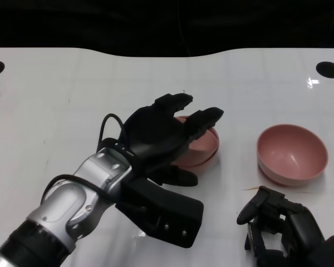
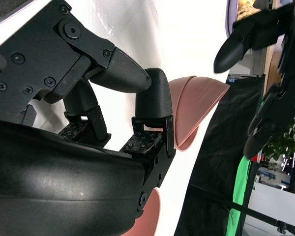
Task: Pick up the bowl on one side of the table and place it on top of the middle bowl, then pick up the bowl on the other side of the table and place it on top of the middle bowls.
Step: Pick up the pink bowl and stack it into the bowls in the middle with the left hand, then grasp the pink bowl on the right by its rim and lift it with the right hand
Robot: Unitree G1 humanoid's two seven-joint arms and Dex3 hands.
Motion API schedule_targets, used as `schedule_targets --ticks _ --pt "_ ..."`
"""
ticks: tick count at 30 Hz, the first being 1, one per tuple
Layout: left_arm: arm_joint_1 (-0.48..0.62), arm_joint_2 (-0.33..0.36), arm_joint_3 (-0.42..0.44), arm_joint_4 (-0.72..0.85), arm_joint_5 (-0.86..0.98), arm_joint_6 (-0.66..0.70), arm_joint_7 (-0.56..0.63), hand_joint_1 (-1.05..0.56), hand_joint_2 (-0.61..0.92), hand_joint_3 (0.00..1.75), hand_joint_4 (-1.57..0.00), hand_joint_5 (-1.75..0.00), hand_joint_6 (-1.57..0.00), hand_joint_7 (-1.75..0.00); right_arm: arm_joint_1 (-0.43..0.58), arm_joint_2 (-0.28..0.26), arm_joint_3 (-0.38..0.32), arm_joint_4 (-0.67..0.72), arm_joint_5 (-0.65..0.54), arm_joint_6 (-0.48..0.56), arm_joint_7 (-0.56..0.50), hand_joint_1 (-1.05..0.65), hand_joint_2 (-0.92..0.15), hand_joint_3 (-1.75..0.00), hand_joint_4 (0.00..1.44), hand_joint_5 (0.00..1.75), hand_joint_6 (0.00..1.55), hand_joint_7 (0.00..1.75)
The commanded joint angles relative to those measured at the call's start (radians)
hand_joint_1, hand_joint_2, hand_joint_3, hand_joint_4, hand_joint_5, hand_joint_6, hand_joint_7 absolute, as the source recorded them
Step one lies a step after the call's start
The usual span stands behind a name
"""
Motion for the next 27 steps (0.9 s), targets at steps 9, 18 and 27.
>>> schedule_targets --ticks 9,18,27 --pt "0.192 0.102 0.168 -0.127 -0.157 -0.137 0.100 -0.88 0.92 0.60 -0.04 -0.06 -0.03 -0.01 0.022 -0.006 -0.003 -0.037 -0.001 0.002 -0.011 -0.49 -0.32 -1.47 0.88 1.61 0.76 1.48" --pt "0.293 0.120 0.271 -0.007 -0.270 -0.448 0.316 -0.64 0.92 0.36 -0.31 -0.26 -0.31 -0.11 0.024 -0.010 -0.002 -0.036 -0.009 -0.011 -0.016 -0.50 -0.33 -1.48 0.89 1.61 0.76 1.49" --pt "0.347 0.062 0.335 0.237 -0.506 -0.738 0.337 -0.40 0.92 0.26 -0.62 -0.66 -0.69 -0.16 0.023 -0.013 -0.003 -0.037 -0.010 -0.011 -0.017 -0.50 -0.33 -1.48 0.88 1.62 0.76 1.49"
